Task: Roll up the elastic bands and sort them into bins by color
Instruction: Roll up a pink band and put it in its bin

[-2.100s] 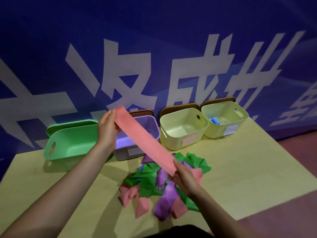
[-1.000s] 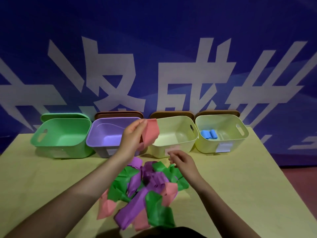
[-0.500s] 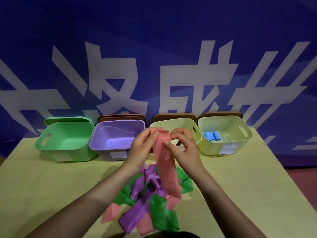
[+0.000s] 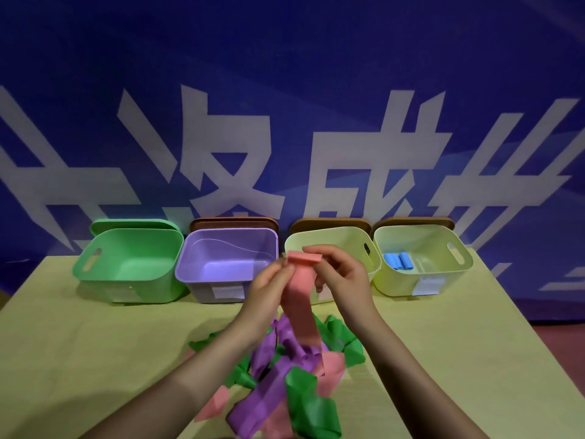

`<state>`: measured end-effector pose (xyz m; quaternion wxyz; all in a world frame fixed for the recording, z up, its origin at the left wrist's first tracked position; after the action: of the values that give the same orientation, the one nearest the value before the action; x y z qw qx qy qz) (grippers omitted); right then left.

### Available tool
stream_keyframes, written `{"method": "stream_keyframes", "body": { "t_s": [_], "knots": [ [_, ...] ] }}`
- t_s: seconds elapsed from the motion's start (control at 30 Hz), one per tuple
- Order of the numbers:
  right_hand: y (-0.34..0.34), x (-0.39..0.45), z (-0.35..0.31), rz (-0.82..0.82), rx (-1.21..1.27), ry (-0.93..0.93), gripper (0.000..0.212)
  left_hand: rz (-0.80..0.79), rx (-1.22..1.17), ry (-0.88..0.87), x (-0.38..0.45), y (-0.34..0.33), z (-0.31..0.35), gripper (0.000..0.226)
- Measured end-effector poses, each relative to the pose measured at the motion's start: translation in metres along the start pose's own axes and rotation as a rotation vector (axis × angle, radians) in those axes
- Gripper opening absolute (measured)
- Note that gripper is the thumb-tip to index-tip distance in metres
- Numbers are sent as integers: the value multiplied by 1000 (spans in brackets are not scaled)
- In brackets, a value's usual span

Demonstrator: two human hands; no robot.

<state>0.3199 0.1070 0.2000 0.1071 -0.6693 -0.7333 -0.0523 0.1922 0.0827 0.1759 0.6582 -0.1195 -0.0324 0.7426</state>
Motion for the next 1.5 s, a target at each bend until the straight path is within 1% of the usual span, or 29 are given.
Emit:
{"method": "stream_keyframes", "body": {
  "t_s": [0.07,0.2,0.3,0.4,0.43,0.47,0.53,0.6,0.63,0.67,0.73,0.77,0.87,0.9,0.97,1.03,1.1,1.17,1.2,1.23,1.3,1.33,1.4,1.43,1.47,1.5],
  "knots": [
    [-6,-1,-1,-28,-44,26,33,30,-11,27,-1,7,-2,25],
    [-14,-4,1,-103,-113,54,29,45,-62,46,-2,21,-6,26],
    [-19,-4,0,-156,-260,162,24,65,-115,83,-2,32,-7,29],
    [-25,-5,-3,-193,-470,318,26,56,-130,148,-3,40,-6,49],
    [-28,-6,-5,-204,-508,361,27,42,-137,147,-3,41,-4,56],
    [-30,-6,-6,-212,-525,394,27,29,-144,131,-4,43,-2,58],
    [-35,-6,-8,-232,-512,422,27,37,-115,65,-5,47,6,43],
    [-39,-6,-8,-245,-441,370,28,58,-66,0,-6,53,10,24],
    [-41,-5,-8,-234,-375,299,29,56,-44,-20,-6,55,10,16],
    [-43,-5,-7,-212,-293,206,30,51,-22,-35,-7,56,12,14],
    [-47,-4,-3,-182,-150,38,22,57,29,-84,-9,57,17,24],
    [-50,-4,-2,-182,-114,-3,16,56,54,-120,-10,56,21,26],
    [-51,-4,0,-158,-69,-41,6,35,139,-212,-11,53,27,15],
    [-50,-4,0,-148,-58,-51,5,25,155,-232,-11,53,28,18],
    [-49,-5,0,-168,-75,-64,6,14,173,-254,-9,53,29,33],
    [-50,-8,1,-207,-105,-81,14,8,209,-277,-7,51,32,48],
    [-49,-11,3,-216,-100,-105,20,10,244,-327,-7,50,33,57],
    [-48,-14,5,-200,-72,-130,20,27,245,-370,-10,49,31,60],
    [-48,-15,6,-194,-59,-141,19,40,237,-376,-11,48,28,57],
    [-47,-17,6,-190,-49,-148,18,53,219,-371,-13,46,27,51],
    [-46,-18,6,-183,-32,-152,16,115,149,-303,-13,46,20,35],
    [-45,-18,5,-173,-31,-148,15,124,92,-233,-13,46,15,34],
    [-40,-16,5,-138,-47,-136,13,52,2,-40,-11,42,3,45],
    [-38,-15,5,-123,-59,-130,12,18,-5,34,-12,41,-2,50],
    [-36,-14,5,-112,-74,-123,12,14,-4,69,-14,41,-5,50],
    [-34,-13,6,-104,-92,-112,13,34,-3,76,-15,42,-6,43]
  ]
}}
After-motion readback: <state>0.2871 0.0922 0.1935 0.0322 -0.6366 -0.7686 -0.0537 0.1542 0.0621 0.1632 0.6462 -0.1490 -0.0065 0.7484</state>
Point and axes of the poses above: each hand's wrist, its own x-axis towards the middle knuckle, its own y-axis out of the back of the hand, z = x × y, the point moved 5 cm from there along x, towards the middle knuckle, and after that the axes turned 2 degrees about z, right-handed, at the moved point
